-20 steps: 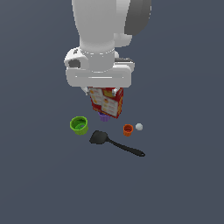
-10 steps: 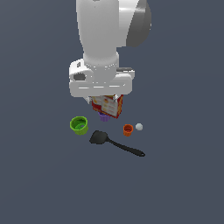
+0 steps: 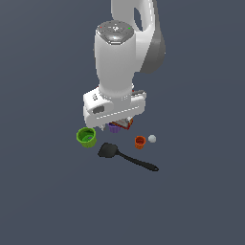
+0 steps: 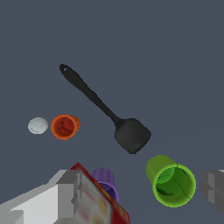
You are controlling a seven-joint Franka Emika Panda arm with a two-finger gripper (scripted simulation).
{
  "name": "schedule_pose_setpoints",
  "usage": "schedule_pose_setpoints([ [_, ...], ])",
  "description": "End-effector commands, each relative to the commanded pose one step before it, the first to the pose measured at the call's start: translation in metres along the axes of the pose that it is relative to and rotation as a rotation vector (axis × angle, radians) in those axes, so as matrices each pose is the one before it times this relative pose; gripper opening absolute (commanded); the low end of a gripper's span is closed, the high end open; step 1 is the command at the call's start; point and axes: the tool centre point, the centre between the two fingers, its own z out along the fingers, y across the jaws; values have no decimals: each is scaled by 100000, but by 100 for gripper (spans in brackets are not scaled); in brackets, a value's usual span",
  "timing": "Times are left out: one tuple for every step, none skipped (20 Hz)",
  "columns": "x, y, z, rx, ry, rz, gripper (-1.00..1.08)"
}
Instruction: Pick up a designated object from a clutter of objects.
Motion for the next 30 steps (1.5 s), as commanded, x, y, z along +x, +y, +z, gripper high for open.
schedule_pose_setpoints([
  [654, -186, 1510, -154, 95, -7645, 100],
  [251, -68, 603, -34, 40, -3004, 100],
  [248, -68, 605, -23, 47, -3006, 100],
  [244, -67, 607, -12, 54, -3006, 100],
  [240, -68, 609, -3, 63, -3007, 100],
  [237, -67, 611, 7, 71, -3006, 100],
  [234, -68, 613, 16, 80, -3007, 100],
  [231, -68, 615, 24, 90, -3006, 100],
  [228, -69, 617, 32, 100, -3006, 100],
  [225, -70, 619, 40, 111, -3004, 100],
  [222, -71, 620, 47, 122, -3003, 100],
  [220, -72, 621, 53, 134, -3002, 100],
  [217, -74, 623, 58, 146, -3000, 100],
  [215, -75, 624, 63, 158, -2997, 100],
  [213, -77, 625, 68, 171, -2996, 100],
  [212, -78, 626, 71, 184, -2992, 100],
  [210, -80, 626, 74, 197, -2989, 100],
  [206, -82, 619, 75, 208, -2951, 100],
  [196, -79, 592, 73, 211, -2815, 100],
  [185, -77, 560, 70, 211, -2661, 100],
  [174, -74, 529, 66, 209, -2505, 100],
  [163, -71, 497, 62, 206, -2350, 100],
  [152, -68, 465, 57, 200, -2197, 100],
  [141, -64, 433, 52, 194, -2042, 100],
  [131, -60, 401, 48, 185, -1890, 100],
  [121, -56, 369, 43, 176, -1736, 100],
  [110, -52, 336, 38, 165, -1584, 100],
  [100, -47, 304, 34, 152, -1432, 100],
  [90, -43, 272, 29, 139, -1280, 100],
  [80, -38, 240, 25, 125, -1130, 100],
])
